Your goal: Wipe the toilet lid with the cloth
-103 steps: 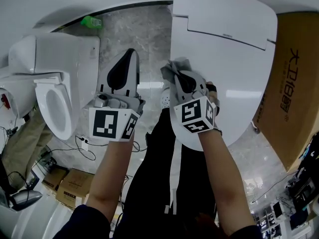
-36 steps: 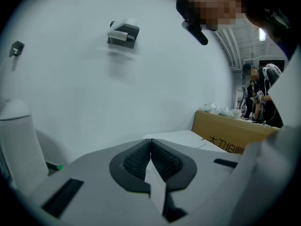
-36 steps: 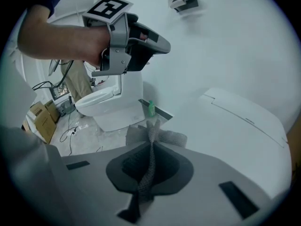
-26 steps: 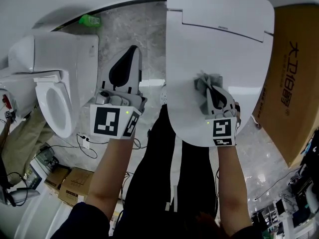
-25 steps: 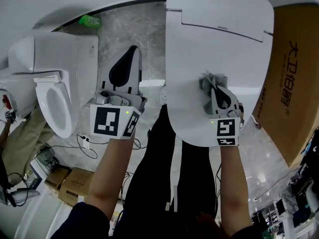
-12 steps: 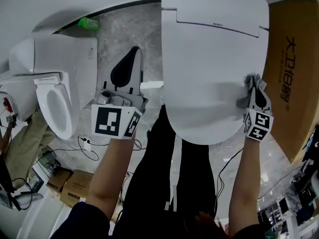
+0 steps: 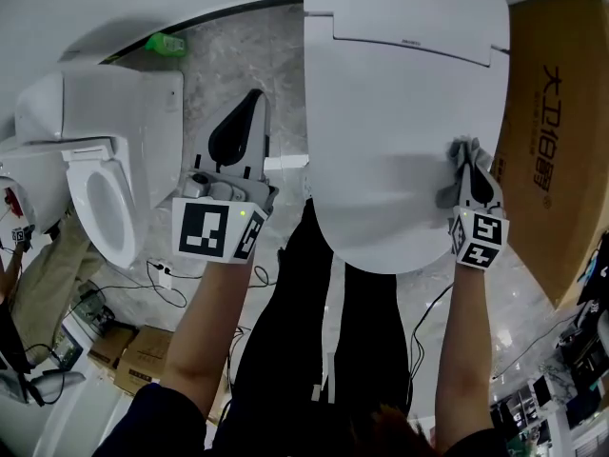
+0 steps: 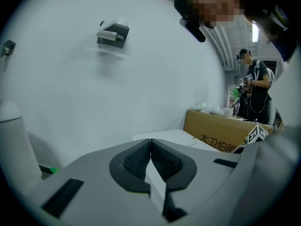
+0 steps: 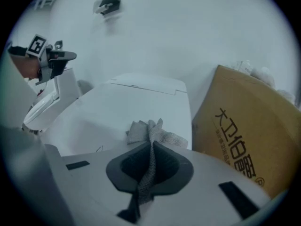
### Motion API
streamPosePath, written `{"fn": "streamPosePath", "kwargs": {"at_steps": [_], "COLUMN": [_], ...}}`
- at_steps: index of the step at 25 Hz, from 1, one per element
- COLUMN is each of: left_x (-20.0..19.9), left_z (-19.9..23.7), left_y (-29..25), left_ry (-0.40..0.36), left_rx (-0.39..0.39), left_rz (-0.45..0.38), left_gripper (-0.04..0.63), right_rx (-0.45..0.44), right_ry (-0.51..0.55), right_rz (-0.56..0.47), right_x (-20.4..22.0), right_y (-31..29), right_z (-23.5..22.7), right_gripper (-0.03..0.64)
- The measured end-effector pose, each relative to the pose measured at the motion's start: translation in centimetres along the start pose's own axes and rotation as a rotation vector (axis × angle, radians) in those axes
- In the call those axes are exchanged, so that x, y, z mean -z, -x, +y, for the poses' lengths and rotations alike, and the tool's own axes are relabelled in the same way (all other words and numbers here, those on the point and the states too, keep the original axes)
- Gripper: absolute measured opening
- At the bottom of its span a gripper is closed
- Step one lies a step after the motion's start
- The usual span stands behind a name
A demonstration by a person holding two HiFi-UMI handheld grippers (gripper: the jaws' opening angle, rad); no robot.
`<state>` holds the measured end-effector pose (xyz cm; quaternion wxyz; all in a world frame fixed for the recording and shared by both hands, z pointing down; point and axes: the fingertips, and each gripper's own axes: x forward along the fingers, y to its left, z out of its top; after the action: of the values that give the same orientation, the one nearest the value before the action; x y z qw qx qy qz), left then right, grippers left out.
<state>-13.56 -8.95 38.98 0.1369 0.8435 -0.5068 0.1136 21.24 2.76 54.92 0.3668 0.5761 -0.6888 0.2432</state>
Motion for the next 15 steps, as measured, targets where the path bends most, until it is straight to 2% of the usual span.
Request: {"fn": "streamPosePath", "kwargs": {"at_steps": [7, 15], "left_x": [0.3, 0.9], "left_z": [-0.4, 0.0], "left_y": [0.4, 1.1], "left_ry": [0.005, 0.007], "left_rx": [-0.005, -0.012], "left_rz": [-0.001, 0.01], "left_gripper": [0.02, 0.02], "right_rx": [-0.202, -0.392], "right_ry": [0.152, 0.261], "right_rz": [-0.038, -0.071], "right_x": [-2.8, -4.8], "right_y": [-0.4, -0.4], "right_z": [10.9, 22.3], "right_gripper": [0.025, 0.025]}}
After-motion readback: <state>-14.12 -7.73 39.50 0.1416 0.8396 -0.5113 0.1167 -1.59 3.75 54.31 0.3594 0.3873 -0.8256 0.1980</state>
